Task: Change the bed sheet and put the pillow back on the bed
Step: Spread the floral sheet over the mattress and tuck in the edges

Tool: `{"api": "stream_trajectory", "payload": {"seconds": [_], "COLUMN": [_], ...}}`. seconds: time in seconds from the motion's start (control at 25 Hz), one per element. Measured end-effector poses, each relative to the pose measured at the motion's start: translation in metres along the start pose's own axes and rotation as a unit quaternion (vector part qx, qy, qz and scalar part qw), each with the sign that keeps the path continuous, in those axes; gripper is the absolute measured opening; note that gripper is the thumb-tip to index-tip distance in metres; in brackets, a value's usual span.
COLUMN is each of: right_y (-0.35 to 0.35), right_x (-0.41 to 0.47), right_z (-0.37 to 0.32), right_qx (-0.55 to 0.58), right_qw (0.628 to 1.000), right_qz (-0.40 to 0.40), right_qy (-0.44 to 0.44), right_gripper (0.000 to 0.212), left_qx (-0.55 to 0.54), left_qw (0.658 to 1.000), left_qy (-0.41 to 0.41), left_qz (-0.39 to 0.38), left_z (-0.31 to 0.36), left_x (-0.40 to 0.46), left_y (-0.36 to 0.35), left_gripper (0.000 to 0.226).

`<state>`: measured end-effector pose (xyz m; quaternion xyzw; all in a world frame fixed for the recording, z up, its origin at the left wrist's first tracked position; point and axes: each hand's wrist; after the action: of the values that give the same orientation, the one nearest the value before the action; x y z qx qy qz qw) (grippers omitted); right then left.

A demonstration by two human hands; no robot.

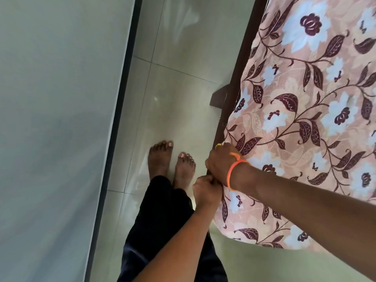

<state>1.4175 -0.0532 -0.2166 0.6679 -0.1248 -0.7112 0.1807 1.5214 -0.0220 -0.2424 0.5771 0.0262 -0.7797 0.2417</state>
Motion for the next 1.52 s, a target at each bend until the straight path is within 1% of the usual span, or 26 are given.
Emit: {"api": "stream_trajectory", "payload": {"seconds": [0.16,0.28,0.36,0.4,0.48,0.56,0.68,0.76,0.8,0.84,0.88,0.92,0.96,1.0,1.04,1.08,1.12,1.16,1.2,1.24,1.28,1.32,1.4,1.44,1.48,1.52], "right_y": [-0.019,-0.02,-0.015,-0.013,-0.014,-0.012,-0.006,0.0,0.001,0.002,0.0,0.0,0.0,-0.002,-0.007,-0.013,-0.026,-0.039,-0.052,-0.065,-0.074,-0.077,-0.078,-0.079,-0.079,-0.08], "right_x": [-0.005,-0.006,0.0,0.004,0.013,0.017,0.018,0.02,0.021,0.021,0.019,0.013,0.003,-0.006,-0.019,-0.032,-0.042,-0.05,-0.057,-0.06,-0.061,-0.059,-0.062,-0.064,-0.067,-0.069], "right_z": [-0.003,0.002,0.003,0.003,0.008,0.011,0.017,0.031,0.039,0.049,0.061,0.074,0.087,0.095,0.104,0.11,0.112,0.113,0.11,0.103,0.097,0.094,0.094,0.097,0.102,0.104], "right_qx": [-0.049,-0.054,-0.046,-0.039,0.006,0.046,0.09,0.117,0.143,0.177,0.216,0.248,0.278,0.31,0.348,0.394,0.446,0.487,0.51,0.517,0.514,0.509,0.512,0.519,0.532,0.545], "right_qw": [0.999,0.998,0.997,0.997,0.998,0.997,0.992,0.992,0.989,0.975,0.942,0.897,0.85,0.804,0.755,0.697,0.639,0.596,0.578,0.584,0.607,0.627,0.64,0.638,0.633,0.637], "right_qz": [-0.015,-0.027,-0.056,-0.067,-0.069,-0.068,-0.084,-0.052,0.019,0.133,0.252,0.354,0.419,0.455,0.477,0.489,0.481,0.451,0.406,0.363,0.328,0.307,0.29,0.285,0.282,0.28], "right_qy": [0.006,0.019,0.023,0.021,0.004,-0.006,-0.008,-0.015,-0.012,-0.016,-0.042,-0.092,-0.158,-0.223,-0.286,-0.346,-0.402,-0.452,-0.491,-0.509,-0.51,-0.503,-0.494,-0.492,-0.487,-0.468], "right_gripper": [0.023,0.026,0.027,0.028,0.032,0.035,0.035,0.036,0.033,0.028,0.024,0.025,0.031,0.038,0.045,0.053,0.061,0.069,0.078,0.083,0.086,0.087,0.088,0.088,0.087,0.084], "left_qx": [-0.045,0.045,0.023,0.04,0.125,0.19,0.159,0.13,0.116,0.078,-0.012,-0.111,-0.176,-0.206,-0.173,-0.129,-0.093,-0.085,-0.072,-0.061,-0.031,0.018,0.115,0.145,0.163,0.192], "left_qw": [0.999,0.993,0.994,0.992,0.983,0.974,0.982,0.988,0.992,0.995,0.996,0.988,0.978,0.972,0.975,0.977,0.976,0.973,0.973,0.971,0.976,0.984,0.979,0.96,0.93,0.884], "left_qy": [-0.009,-0.099,-0.067,-0.061,-0.103,-0.072,-0.019,-0.03,-0.045,-0.066,-0.076,-0.087,-0.102,-0.114,-0.13,-0.142,-0.139,-0.132,-0.122,-0.123,-0.123,-0.124,-0.158,-0.207,-0.292,-0.398], "left_qz": [-0.016,-0.049,-0.084,-0.104,-0.081,-0.096,-0.099,-0.072,-0.034,0.018,0.053,0.058,0.037,0.003,-0.049,-0.098,-0.139,-0.168,-0.184,-0.196,-0.176,-0.124,0.058,0.124,0.155,0.154], "left_z": [-0.002,-0.009,-0.017,-0.01,0.004,0.015,0.024,0.044,0.059,0.075,0.09,0.103,0.116,0.122,0.13,0.132,0.135,0.142,0.148,0.153,0.159,0.161,0.174,0.184,0.193,0.202], "left_x": [-0.001,0.018,0.043,0.049,0.05,0.048,0.054,0.052,0.048,0.044,0.043,0.043,0.045,0.05,0.051,0.057,0.06,0.056,0.051,0.046,0.042,0.042,0.03,0.015,0.0,-0.018], "left_y": [-0.014,-0.015,-0.021,-0.018,-0.01,-0.001,0.014,0.022,0.023,0.024,0.022,0.017,0.009,0.0,-0.006,-0.016,-0.021,-0.02,-0.016,-0.012,-0.007,-0.003,0.0,0.001,-0.001,-0.007], "left_gripper": [0.021,0.009,0.041,0.041,0.024,0.024,0.03,0.024,0.02,0.017,0.019,0.027,0.033,0.033,0.029,0.037,0.055,0.068,0.07,0.068,0.064,0.06,0.057,0.057,0.057,0.057]}}
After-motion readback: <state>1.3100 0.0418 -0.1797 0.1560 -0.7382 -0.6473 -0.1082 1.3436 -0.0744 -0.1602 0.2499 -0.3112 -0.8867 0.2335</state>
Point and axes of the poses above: each hand's wrist, its own x-axis towards the middle knuckle, its own y-axis out of the back of the hand, z = x × y, and after that the axes turned 4 degrees about -y, right-handed
